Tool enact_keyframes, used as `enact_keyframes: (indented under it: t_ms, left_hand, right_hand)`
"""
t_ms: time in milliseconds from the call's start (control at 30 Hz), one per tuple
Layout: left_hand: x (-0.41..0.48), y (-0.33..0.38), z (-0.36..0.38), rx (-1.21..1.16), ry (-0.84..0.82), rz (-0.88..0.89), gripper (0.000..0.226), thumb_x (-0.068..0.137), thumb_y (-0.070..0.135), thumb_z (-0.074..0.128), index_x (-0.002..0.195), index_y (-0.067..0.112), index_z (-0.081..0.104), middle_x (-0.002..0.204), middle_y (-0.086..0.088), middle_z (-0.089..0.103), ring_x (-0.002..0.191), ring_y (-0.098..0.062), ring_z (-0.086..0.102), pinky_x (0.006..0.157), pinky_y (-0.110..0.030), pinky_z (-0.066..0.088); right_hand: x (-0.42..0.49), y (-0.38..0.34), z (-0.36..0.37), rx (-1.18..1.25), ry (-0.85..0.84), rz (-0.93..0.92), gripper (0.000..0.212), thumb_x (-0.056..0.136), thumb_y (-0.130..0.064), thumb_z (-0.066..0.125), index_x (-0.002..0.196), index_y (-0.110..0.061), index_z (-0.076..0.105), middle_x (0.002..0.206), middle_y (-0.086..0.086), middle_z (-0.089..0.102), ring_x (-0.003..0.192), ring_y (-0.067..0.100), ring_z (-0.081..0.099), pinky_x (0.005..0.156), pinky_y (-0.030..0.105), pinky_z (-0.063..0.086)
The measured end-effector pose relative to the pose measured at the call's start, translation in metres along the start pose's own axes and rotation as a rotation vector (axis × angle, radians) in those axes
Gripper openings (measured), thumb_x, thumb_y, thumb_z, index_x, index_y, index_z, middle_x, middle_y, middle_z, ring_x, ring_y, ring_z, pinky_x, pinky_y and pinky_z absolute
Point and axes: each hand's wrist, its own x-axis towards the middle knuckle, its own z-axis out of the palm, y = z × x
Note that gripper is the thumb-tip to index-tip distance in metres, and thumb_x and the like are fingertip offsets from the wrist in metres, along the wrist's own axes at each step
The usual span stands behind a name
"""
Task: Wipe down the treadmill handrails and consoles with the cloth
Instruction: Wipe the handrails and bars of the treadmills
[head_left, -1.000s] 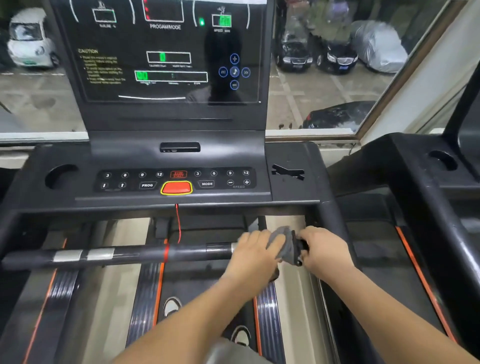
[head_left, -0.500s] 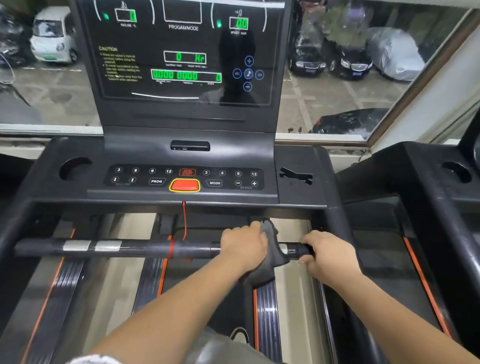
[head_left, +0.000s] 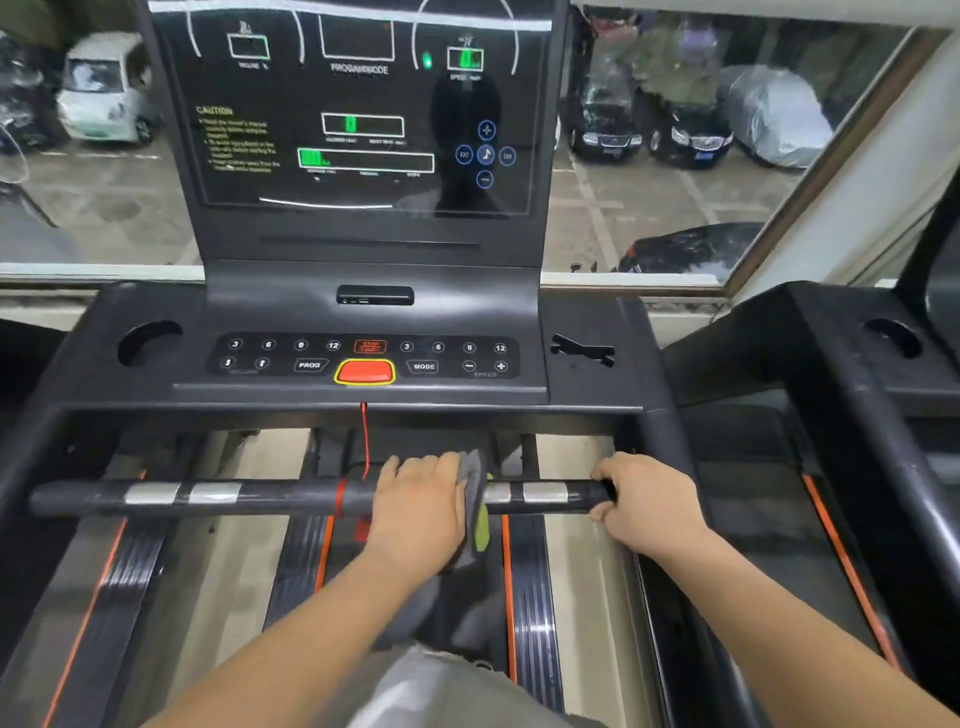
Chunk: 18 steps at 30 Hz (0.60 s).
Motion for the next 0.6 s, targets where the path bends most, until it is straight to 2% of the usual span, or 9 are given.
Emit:
enact_keyframes:
  t_ms: [67, 100, 200, 300, 367, 400, 467, 533, 600]
  left_hand:
    - [-0.002, 0.020, 0.001, 0.032, 0.007, -0.051, 0.014, 0.090, 0.025, 0.057, 0.103, 0.021, 0.062, 0.085, 0.000, 0.065, 0.082, -0.028, 0.063, 0.100, -0.052, 0.044]
    - [-0.006, 0.024, 0.003, 0.045, 0.015, -0.022, 0.015, 0.087, 0.022, 0.060, 0.102, 0.020, 0.061, 0.086, 0.000, 0.062, 0.083, -0.028, 0.060, 0.101, -0.051, 0.041]
    - [-0.017, 0.007, 0.001, -0.011, 0.018, 0.157, 0.041, 0.066, 0.014, 0.071, 0.106, 0.018, 0.063, 0.098, -0.001, 0.063, 0.094, -0.027, 0.060, 0.106, -0.049, 0.043]
    - [-0.020, -0.035, -0.009, 0.013, 0.008, 0.257, 0.056, 0.056, 0.011, 0.079, 0.110, 0.019, 0.067, 0.114, 0.000, 0.069, 0.104, -0.021, 0.066, 0.104, -0.046, 0.052]
    - [-0.017, -0.057, -0.015, 0.010, -0.007, 0.244, 0.045, 0.061, 0.010, 0.077, 0.104, 0.020, 0.067, 0.102, 0.002, 0.069, 0.093, -0.020, 0.066, 0.096, -0.037, 0.054]
    - [-0.015, -0.062, -0.017, 0.013, -0.016, 0.225, 0.037, 0.064, 0.010, 0.074, 0.099, 0.019, 0.065, 0.094, 0.002, 0.067, 0.086, -0.021, 0.065, 0.088, -0.032, 0.052]
    - [-0.008, -0.054, -0.019, 0.036, -0.072, 0.179, 0.023, 0.073, 0.015, 0.067, 0.095, 0.019, 0.062, 0.084, 0.000, 0.064, 0.077, -0.023, 0.064, 0.075, -0.032, 0.049]
    - [0.008, -0.036, -0.022, 0.040, -0.159, 0.066, 0.012, 0.091, 0.023, 0.052, 0.100, 0.018, 0.057, 0.088, -0.003, 0.066, 0.080, -0.028, 0.067, 0.070, -0.037, 0.050]
    - [0.035, -0.031, -0.020, 0.001, -0.339, -0.079, 0.024, 0.102, 0.032, 0.036, 0.108, 0.017, 0.054, 0.104, -0.007, 0.069, 0.096, -0.033, 0.068, 0.076, -0.039, 0.047]
  right_hand:
    - [0.004, -0.008, -0.002, 0.003, -0.032, 0.022, 0.024, 0.083, -0.029, 0.071, 0.106, -0.028, 0.069, 0.105, -0.008, 0.066, 0.104, 0.019, 0.064, 0.079, 0.032, 0.054]
    - [0.007, -0.013, -0.002, 0.026, -0.054, 0.017, 0.030, 0.083, -0.029, 0.072, 0.112, -0.026, 0.068, 0.111, -0.006, 0.065, 0.110, 0.021, 0.063, 0.083, 0.035, 0.055]
    - [0.013, -0.038, 0.001, 0.100, -0.120, -0.077, 0.053, 0.083, -0.042, 0.076, 0.131, -0.028, 0.060, 0.126, -0.005, 0.057, 0.121, 0.021, 0.057, 0.093, 0.037, 0.052]
    - [0.017, -0.062, 0.007, 0.020, -0.098, -0.163, 0.035, 0.088, -0.044, 0.070, 0.117, -0.026, 0.062, 0.115, -0.004, 0.059, 0.112, 0.021, 0.059, 0.079, 0.032, 0.046]
    - [0.019, -0.068, 0.008, -0.023, -0.080, -0.157, 0.024, 0.090, -0.043, 0.065, 0.106, -0.026, 0.059, 0.107, -0.006, 0.059, 0.106, 0.020, 0.059, 0.074, 0.031, 0.044]
    - [0.021, -0.067, 0.009, -0.015, -0.090, -0.144, 0.023, 0.090, -0.044, 0.063, 0.105, -0.028, 0.058, 0.106, -0.007, 0.058, 0.104, 0.019, 0.058, 0.074, 0.031, 0.046]
    - [0.020, -0.066, 0.008, 0.004, -0.120, -0.116, 0.021, 0.091, -0.046, 0.059, 0.104, -0.030, 0.057, 0.106, -0.010, 0.057, 0.103, 0.017, 0.056, 0.080, 0.034, 0.051]
    - [0.019, -0.067, 0.008, 0.032, -0.122, -0.096, 0.021, 0.091, -0.045, 0.058, 0.107, -0.031, 0.056, 0.105, -0.010, 0.055, 0.101, 0.015, 0.053, 0.083, 0.035, 0.051]
    - [0.018, -0.068, 0.011, 0.049, -0.101, -0.085, 0.020, 0.091, -0.044, 0.060, 0.106, -0.031, 0.056, 0.105, -0.010, 0.055, 0.101, 0.015, 0.052, 0.083, 0.035, 0.050]
